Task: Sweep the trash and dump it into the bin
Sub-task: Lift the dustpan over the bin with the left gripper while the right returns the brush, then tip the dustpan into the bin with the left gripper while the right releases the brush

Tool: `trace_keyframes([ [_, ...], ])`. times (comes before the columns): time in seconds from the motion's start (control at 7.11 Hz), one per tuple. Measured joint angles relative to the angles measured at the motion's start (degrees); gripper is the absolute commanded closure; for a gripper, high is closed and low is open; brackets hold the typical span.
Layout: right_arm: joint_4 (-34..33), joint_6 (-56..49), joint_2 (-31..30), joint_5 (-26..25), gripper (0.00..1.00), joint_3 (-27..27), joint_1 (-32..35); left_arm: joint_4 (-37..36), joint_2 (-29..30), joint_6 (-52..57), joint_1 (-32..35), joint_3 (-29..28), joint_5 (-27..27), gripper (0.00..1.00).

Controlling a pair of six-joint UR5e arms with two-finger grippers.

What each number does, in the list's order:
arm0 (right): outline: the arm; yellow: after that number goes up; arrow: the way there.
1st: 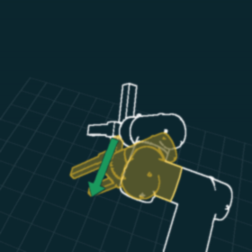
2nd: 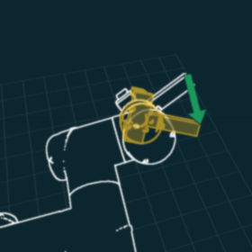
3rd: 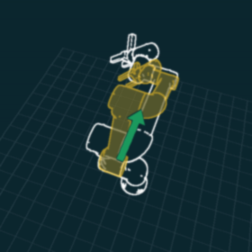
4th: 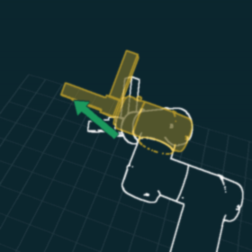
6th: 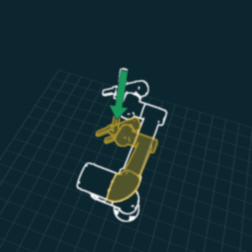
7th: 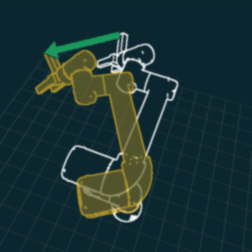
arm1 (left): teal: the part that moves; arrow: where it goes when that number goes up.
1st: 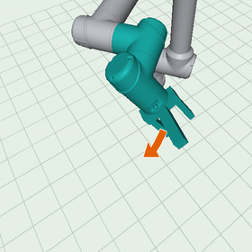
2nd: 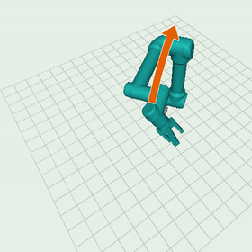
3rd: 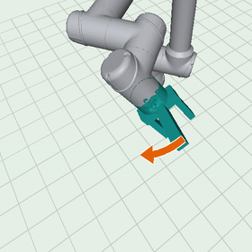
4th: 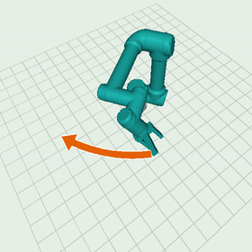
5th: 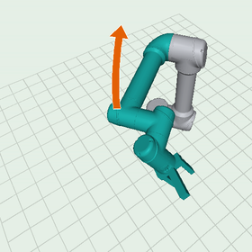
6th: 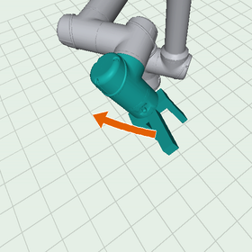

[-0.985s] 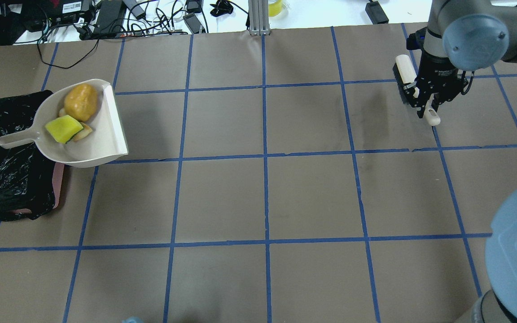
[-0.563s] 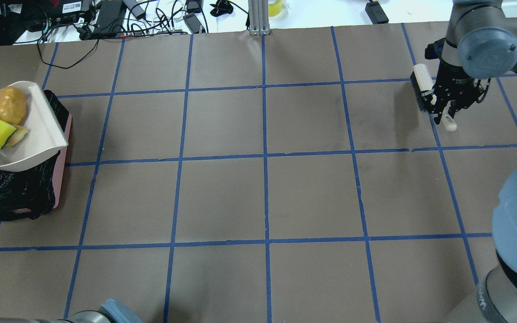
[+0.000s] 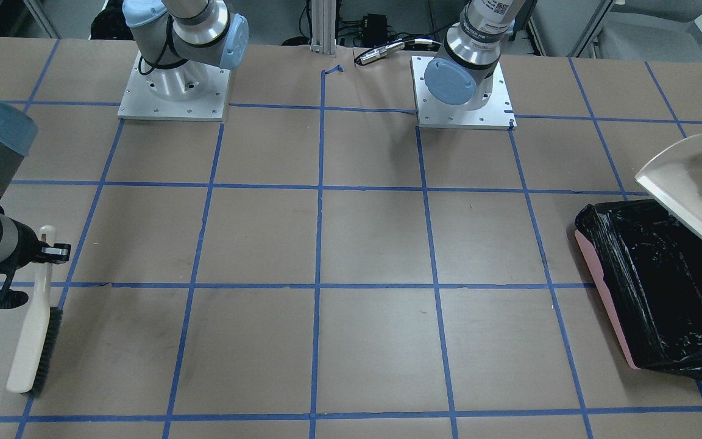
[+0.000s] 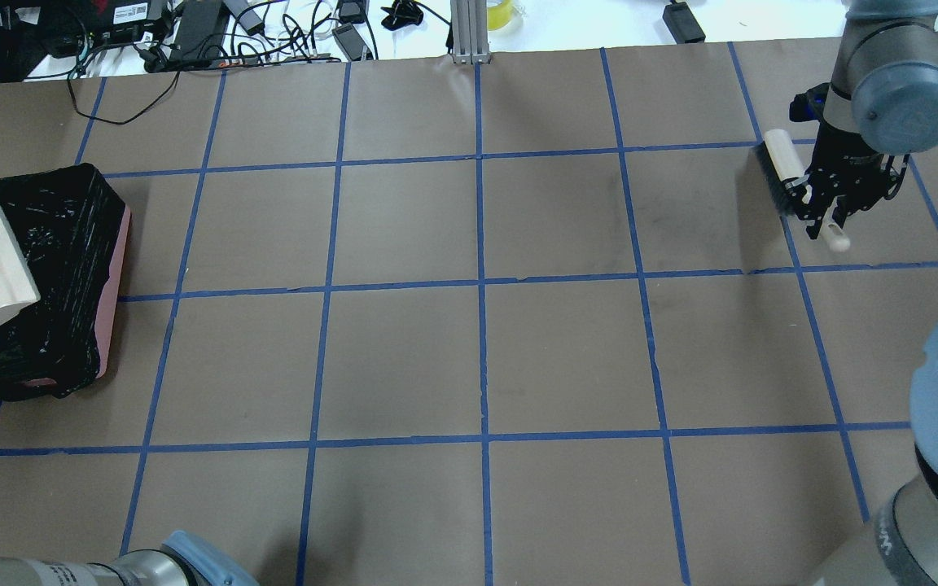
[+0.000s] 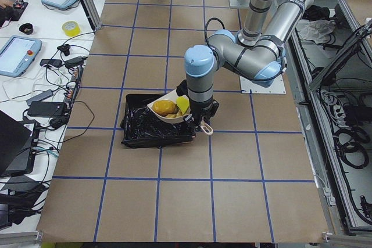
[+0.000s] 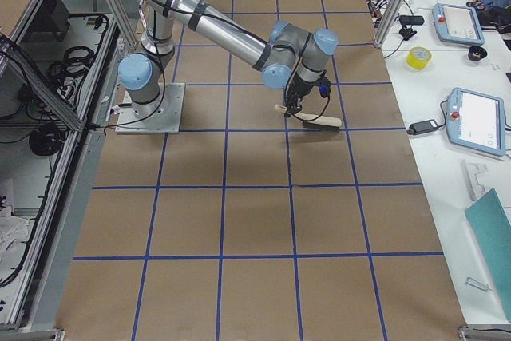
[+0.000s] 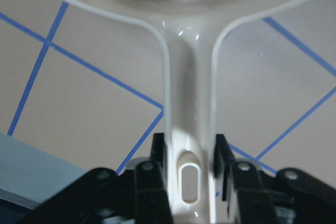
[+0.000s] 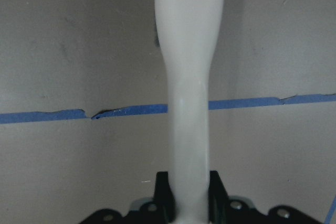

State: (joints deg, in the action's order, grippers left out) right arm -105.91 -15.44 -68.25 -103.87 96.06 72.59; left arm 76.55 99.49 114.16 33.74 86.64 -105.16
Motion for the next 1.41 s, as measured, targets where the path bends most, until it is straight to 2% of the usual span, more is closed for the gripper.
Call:
trace_keyframes([
  [0.14, -2.56, -0.27, -0.51, 0.11, 0.56, 1.89, -0.02, -2.3, 0.38, 0.71, 3.59, -0.49, -6.85, 1.0],
  [0.28, -4.98, -1.26, -0.51, 0.26, 0.46, 2.87, -0.02, -4.28, 0.57, 0.87, 8.3, -0.38, -14.3, 1.0],
  [0.42, -7.01, -2.77, -0.3, 0.43, 0.36, 3.27, 0.0, -6.37, 0.66, 0.78, 11.54, 0.56, -19.57, 1.0],
  [0.84, -9.39, -4.25, 0.44, 0.53, 0.23, 3.12, 0.01, -18.1, -0.28, 1.15, 18.27, 7.22, -29.2, 1.0],
  [1.13, -10.62, -4.35, 0.03, 0.58, 0.16, 1.83, 0.01, -22.45, -1.25, 2.56, 21.31, 9.18, -31.08, 1.0],
  [1.27, -10.97, -4.41, -0.33, 0.81, 0.14, 0.79, 0.03, -22.43, -1.86, 4.09, 21.65, 8.69, -27.17, 1.0],
  [1.41, -11.02, -4.53, -0.69, 1.22, 0.14, -0.32, 0.14, -20.38, -2.92, 6.12, 21.8, 7.37, -19.08, 1.0],
])
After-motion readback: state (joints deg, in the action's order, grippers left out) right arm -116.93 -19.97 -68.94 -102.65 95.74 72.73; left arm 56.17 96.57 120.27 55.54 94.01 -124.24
